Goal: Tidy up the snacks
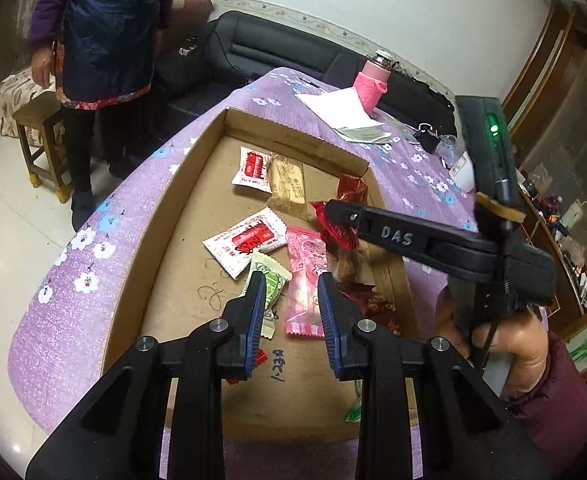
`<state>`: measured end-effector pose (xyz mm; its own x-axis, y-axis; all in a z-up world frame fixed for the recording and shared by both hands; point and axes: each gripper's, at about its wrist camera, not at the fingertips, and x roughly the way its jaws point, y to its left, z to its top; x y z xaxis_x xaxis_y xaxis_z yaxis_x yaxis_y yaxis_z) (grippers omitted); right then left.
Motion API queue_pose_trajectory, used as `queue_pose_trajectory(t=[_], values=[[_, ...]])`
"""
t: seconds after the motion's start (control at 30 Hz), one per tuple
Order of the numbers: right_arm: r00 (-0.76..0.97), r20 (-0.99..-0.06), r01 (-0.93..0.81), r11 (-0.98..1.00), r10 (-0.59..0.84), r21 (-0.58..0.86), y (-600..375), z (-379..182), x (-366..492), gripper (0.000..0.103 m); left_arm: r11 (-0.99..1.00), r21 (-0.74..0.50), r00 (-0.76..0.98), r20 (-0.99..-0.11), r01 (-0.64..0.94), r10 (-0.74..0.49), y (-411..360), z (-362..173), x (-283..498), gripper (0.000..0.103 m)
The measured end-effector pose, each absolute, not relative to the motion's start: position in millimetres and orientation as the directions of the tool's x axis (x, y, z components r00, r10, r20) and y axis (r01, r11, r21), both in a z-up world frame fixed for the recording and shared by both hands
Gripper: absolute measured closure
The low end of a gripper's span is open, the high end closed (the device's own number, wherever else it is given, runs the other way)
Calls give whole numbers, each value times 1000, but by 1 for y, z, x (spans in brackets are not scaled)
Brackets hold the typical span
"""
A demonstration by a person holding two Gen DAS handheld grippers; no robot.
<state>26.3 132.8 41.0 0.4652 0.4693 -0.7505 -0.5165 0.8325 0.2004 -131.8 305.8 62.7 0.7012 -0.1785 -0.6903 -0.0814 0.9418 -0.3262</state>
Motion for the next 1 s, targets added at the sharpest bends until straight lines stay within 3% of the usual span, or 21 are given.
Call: queue_pose_trajectory(t=[0.07,0.17,0.47,0.5,0.53,0.6,0.73,1.0], values=[[470,-744,-516,831,475,205,130,46,25,75,944,-318,703,-691,-88,-167,307,63,-132,67],[496,-725,-511,835,479,203,124,55,18,66,947,-303,712,-688,-106,-140,308,65,-134,67],[564,-661,-462,853,495,244,88,74,-12,55,963,-157,752,-656,-219,64,301,86,-149,67],[575,-656,-453,858,489,242,83,75,-17,54,962,-123,755,-646,-245,109,298,90,-152,59],[585,-651,-446,863,483,239,80,75,-21,53,958,-87,757,-633,-275,160,295,94,-155,41],[607,-639,-435,870,472,230,70,76,-30,52,947,-34,767,-597,-318,236,288,102,-162,24],[652,-612,-419,886,447,199,53,77,-49,48,941,34,794,-527,-337,303,269,117,-173,24],[693,-579,-425,892,430,153,33,80,-73,45,953,112,803,-516,-283,299,228,122,-172,24]])
